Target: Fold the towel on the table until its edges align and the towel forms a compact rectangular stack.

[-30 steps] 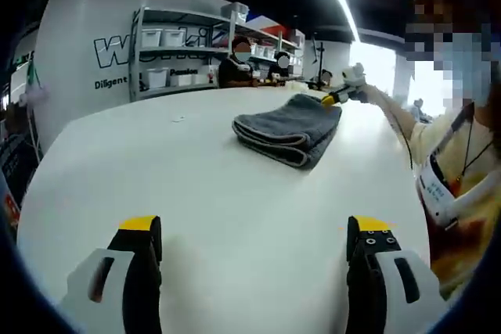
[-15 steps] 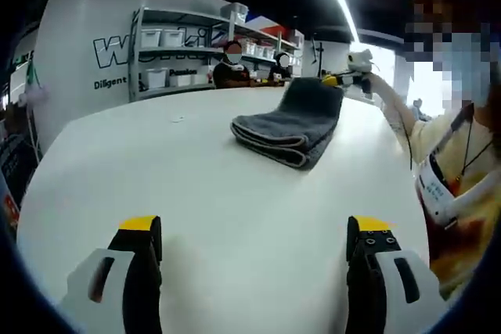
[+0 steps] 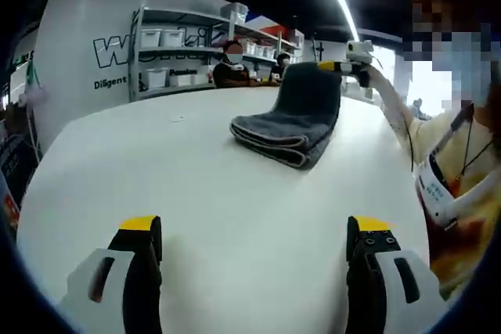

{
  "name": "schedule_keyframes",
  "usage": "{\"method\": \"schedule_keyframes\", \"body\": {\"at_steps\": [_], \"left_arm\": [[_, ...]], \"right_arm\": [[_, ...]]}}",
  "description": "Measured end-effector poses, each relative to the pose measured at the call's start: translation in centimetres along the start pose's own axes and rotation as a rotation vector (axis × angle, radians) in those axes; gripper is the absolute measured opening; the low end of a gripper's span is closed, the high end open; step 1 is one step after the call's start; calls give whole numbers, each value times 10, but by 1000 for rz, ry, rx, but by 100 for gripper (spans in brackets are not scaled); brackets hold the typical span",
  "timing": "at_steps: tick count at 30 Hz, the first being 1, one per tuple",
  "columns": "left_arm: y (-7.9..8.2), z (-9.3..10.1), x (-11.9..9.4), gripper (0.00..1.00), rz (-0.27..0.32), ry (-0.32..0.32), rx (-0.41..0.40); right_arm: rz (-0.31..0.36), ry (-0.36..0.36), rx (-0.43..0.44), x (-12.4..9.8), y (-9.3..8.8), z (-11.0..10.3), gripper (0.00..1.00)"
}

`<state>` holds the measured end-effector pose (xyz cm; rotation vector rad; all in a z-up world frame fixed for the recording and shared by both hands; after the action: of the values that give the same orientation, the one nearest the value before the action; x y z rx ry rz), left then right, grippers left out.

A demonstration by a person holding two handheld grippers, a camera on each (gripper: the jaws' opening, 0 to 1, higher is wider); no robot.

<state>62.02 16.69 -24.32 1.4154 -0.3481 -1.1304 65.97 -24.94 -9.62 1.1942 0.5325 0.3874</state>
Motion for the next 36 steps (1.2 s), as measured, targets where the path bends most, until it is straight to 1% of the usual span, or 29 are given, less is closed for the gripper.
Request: {"method": "schedule_keyframes", "body": {"at_steps": [6, 15, 18, 26, 30, 36], "left_arm": [[1, -1, -1, 96, -2, -1, 0], [0, 1, 0, 96, -5, 0, 1], [0, 2, 1, 96, -4, -1, 1], [0, 1, 1, 96, -5, -2, 1], [0, 1, 1, 96, -8, -1, 1], [-1, 1, 1, 96, -9, -1, 1]], "right_arm": [[27, 18, -29, 11, 12, -12, 1], [81, 57, -67, 21, 34, -33, 1], [92, 67, -73, 25, 38, -38, 1], [113, 81, -72, 35, 47, -42, 1], [132, 93, -71, 42, 52, -48, 1], [144, 127, -80, 56, 58, -59, 1]]}}
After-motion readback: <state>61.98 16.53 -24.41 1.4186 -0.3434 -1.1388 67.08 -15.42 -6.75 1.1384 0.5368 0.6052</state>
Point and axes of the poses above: the point that each gripper's makers call its tool centre point, and the gripper's own axes: x roughly forward along the fingers, z roughly to its right, y roughly out of its top, the point moved 3 cm from there along -x, roughly backward along the fingers, and after that the axes turned 9 degrees about -x, right-handed, at the moved point
